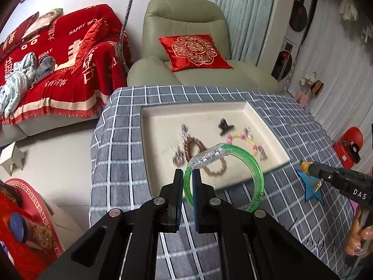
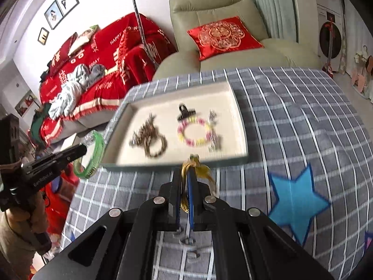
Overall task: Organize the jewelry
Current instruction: 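Carry the green bangle with the left tool while the right tool carries the yellow cord bracelet into the tray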
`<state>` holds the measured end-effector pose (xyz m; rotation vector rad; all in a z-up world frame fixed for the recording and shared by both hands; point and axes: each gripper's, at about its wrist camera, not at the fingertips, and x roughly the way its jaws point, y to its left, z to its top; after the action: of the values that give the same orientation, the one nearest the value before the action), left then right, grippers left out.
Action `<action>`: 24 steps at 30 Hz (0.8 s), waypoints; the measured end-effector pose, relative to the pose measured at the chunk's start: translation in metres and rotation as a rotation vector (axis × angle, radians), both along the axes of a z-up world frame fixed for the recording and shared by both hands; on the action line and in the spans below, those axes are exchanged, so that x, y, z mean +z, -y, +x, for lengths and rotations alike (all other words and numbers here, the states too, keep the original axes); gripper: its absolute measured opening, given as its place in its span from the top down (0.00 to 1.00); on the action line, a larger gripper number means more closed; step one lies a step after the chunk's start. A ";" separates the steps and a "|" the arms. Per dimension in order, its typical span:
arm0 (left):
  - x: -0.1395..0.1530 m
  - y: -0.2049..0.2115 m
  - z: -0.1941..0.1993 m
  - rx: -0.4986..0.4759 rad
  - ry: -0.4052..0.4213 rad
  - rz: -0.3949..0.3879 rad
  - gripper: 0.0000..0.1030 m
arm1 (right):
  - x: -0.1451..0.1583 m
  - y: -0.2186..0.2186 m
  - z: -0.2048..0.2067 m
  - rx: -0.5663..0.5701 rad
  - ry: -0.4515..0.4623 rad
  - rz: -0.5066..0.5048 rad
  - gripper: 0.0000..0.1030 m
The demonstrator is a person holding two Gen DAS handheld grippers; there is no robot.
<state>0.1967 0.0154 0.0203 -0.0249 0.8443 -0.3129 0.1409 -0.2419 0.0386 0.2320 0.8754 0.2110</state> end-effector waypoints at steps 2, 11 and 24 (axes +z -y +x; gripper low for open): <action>0.000 0.001 0.013 0.007 -0.004 0.014 0.77 | 0.002 0.000 0.013 0.001 -0.002 0.015 0.94; -0.010 0.007 0.061 0.052 -0.031 0.007 0.77 | -0.004 -0.001 0.073 0.001 -0.040 0.020 0.94; -0.057 0.021 0.070 0.057 -0.100 0.062 0.77 | -0.074 -0.027 0.027 0.154 -0.194 -0.041 0.88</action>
<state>0.2668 -0.0060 -0.0368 -0.0067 0.9506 -0.2334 0.1677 -0.2147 -0.0349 0.1487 1.0910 0.3176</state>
